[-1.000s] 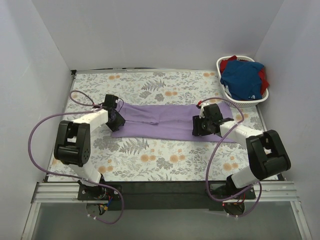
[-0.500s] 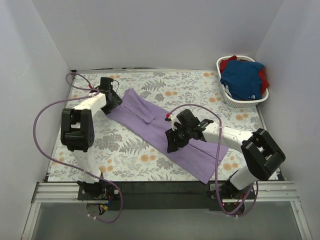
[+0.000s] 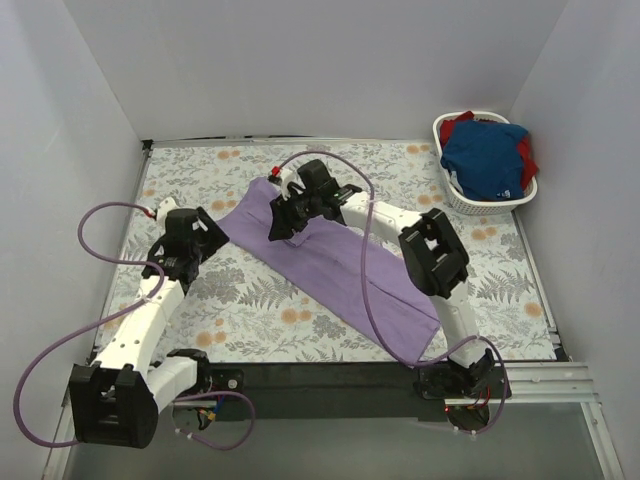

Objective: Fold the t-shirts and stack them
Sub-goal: Fold the tshirt

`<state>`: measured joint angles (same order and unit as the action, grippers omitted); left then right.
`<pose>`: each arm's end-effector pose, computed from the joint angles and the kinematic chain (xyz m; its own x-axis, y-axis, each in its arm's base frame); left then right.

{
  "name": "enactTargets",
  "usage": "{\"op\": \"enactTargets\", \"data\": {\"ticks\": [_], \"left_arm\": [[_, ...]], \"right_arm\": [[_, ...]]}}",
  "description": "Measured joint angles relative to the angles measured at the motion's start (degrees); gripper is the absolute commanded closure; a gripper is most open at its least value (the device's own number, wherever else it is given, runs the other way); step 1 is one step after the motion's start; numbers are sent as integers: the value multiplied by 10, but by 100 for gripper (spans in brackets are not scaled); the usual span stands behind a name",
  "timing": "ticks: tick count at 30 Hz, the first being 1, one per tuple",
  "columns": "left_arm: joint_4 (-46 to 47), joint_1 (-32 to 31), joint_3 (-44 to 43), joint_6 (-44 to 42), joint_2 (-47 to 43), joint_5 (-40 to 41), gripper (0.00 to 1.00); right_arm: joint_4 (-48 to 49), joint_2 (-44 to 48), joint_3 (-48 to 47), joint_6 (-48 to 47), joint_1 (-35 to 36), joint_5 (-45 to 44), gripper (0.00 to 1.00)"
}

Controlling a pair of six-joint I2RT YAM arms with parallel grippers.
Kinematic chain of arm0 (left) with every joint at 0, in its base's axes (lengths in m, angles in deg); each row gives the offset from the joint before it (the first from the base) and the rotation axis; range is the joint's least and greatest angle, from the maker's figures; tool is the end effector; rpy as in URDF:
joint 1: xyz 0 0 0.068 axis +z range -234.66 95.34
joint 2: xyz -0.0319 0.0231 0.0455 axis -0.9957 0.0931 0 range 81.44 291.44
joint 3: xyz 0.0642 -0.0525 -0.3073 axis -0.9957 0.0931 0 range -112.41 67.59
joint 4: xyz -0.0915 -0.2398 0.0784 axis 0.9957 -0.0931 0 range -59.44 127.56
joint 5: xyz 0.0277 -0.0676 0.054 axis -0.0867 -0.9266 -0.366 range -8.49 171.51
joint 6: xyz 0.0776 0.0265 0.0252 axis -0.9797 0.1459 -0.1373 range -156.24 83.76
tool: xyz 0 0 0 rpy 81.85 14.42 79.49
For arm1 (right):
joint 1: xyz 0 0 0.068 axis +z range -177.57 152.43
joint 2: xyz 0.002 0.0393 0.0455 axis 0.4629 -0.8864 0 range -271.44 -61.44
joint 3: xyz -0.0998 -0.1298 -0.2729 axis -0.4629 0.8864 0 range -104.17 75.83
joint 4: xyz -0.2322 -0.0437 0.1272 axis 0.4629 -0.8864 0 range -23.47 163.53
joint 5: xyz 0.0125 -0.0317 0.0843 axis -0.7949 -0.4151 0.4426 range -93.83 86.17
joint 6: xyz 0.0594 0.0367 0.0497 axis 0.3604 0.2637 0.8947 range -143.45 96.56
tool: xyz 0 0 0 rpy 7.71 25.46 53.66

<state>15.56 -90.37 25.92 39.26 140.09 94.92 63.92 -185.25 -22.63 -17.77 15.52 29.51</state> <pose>0.2325 -0.0056 0.2698 -0.0768 -0.9388 -0.3357 -0.6267 0.3073 -0.7161 0.3799 0.4122 0.2393 -0.5055 -0.3597 -0.7843 -0.8538 0.3396 0.3945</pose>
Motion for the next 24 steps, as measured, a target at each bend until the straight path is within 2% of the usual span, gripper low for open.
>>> {"op": "enactTargets", "data": {"ticks": [7, 16, 24], "left_arm": [[-2, -3, 23, -8, 16, -23, 30], [2, -4, 23, -14, 24, -25, 30], [2, -4, 23, -18, 42, -34, 30]], "right_arm": [[50, -128, -51, 9, -10, -1, 45], [117, -180, -116, 60, -95, -58, 45], [122, -174, -126, 61, -186, -82, 43]]}}
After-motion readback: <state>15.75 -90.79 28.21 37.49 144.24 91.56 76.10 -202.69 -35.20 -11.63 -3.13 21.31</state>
